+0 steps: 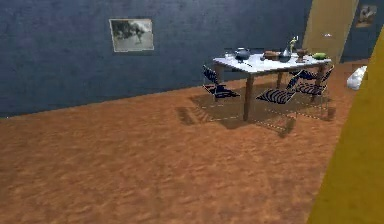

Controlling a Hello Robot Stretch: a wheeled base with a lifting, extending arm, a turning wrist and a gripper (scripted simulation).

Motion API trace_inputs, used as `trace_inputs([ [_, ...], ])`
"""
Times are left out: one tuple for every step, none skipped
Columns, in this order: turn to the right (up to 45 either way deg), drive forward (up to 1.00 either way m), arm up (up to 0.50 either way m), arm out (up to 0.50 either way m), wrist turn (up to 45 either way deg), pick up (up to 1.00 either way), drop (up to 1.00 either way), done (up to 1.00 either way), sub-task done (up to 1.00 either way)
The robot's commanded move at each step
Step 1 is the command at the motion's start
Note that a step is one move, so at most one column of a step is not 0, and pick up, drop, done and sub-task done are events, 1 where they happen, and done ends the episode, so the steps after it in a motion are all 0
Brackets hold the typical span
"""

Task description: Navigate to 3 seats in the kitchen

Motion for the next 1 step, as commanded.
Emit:
trace_inputs([
  [3.0,0.0,0.0,0.0,0.0,0.0,0.0,0.0,0.0],
])
